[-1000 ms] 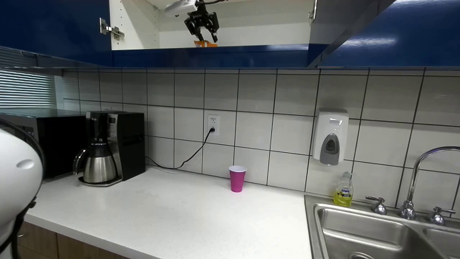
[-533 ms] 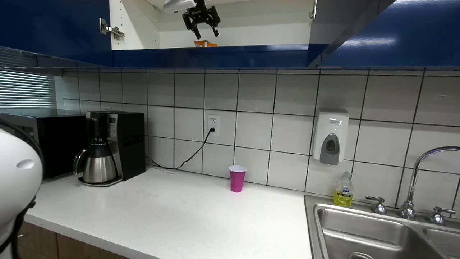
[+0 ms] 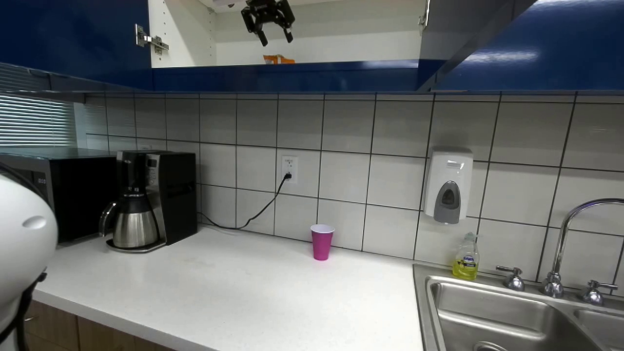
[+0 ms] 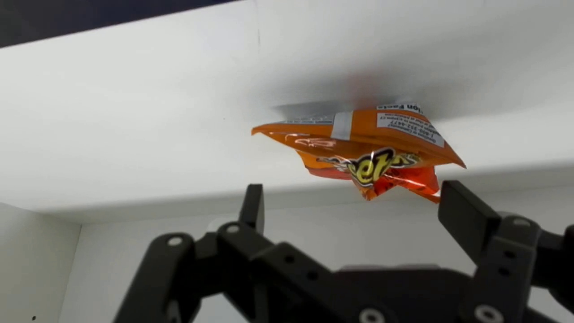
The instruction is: Pick up the white and orange object from the counter and put it in the cabinet
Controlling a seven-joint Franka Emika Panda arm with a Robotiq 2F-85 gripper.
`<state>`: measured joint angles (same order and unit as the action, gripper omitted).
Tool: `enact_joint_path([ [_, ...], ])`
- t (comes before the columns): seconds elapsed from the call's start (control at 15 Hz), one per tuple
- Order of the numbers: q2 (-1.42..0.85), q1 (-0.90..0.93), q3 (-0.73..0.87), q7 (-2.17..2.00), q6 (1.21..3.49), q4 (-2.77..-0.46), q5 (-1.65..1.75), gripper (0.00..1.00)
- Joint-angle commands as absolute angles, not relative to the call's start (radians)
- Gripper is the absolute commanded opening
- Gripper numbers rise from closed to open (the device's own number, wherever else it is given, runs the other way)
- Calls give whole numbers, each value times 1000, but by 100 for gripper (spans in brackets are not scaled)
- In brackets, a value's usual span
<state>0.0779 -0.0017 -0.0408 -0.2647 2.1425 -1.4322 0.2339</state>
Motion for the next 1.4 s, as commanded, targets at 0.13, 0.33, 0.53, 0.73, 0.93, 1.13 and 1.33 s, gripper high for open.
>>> enact_joint_path([
  [0.13, 215, 2, -36, -249, 2149, -1586, 201, 100],
  [0.33, 276, -1, -41, -239, 2147, -1648, 186, 100],
  [0.53, 350, -1, -45, -228, 2132, -1724, 167, 100],
  [0.73, 432, 4, -47, -207, 2113, -1809, 144, 100],
  [0.93, 502, 12, -50, -177, 2042, -1873, 126, 100],
  [1.13, 563, 22, -54, -141, 1938, -1929, 116, 100],
  [1.33, 600, 38, -54, -101, 1846, -1970, 111, 100],
])
